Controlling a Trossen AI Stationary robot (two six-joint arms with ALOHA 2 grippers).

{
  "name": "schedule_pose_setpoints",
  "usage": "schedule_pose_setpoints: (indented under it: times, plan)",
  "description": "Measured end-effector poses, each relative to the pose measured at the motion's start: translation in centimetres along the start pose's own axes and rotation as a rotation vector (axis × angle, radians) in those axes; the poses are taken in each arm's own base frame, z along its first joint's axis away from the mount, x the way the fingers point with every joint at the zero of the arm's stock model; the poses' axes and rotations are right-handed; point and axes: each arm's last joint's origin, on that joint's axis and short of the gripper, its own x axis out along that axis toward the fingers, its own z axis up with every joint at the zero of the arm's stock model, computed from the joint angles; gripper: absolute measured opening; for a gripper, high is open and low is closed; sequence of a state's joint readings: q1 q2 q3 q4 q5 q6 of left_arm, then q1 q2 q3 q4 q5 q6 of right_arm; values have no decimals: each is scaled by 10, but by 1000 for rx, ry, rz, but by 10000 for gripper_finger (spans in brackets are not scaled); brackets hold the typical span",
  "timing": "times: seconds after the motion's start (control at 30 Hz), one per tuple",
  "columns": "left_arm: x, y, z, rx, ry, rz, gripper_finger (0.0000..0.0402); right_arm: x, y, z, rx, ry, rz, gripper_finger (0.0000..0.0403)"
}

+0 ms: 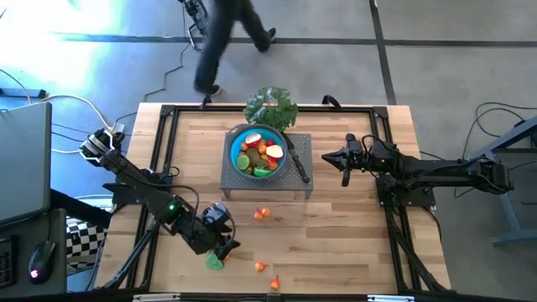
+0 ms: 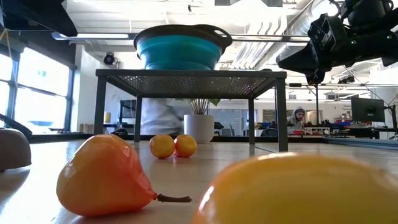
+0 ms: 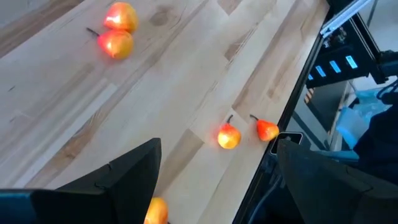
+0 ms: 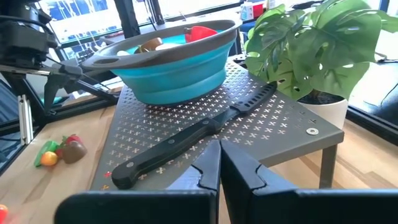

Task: Pick & Place Fruit
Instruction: Put the kiwi into the blue strainer bowl on the shelf

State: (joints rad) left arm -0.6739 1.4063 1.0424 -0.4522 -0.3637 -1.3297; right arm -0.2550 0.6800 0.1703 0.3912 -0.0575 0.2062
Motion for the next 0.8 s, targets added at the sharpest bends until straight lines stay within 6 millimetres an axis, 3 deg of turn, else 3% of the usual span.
schedule_pose_setpoints:
  times: [0.3, 0.47, 0.67, 0.8]
  plan:
    - [-1, -7, -1, 51, -17, -63, 313, 0, 0, 0, 0, 0, -2, 2]
    - [-2, -13, -10, 58, -23, -101, 313, 0, 0, 0, 0, 0, -2, 2]
    - [8, -31, -23, 52, -15, -58, 313, 0, 0, 0, 0, 0, -2, 2]
    - [12, -37, -25, 74, 93, 103, 313, 0, 0, 0, -1, 0, -3, 2]
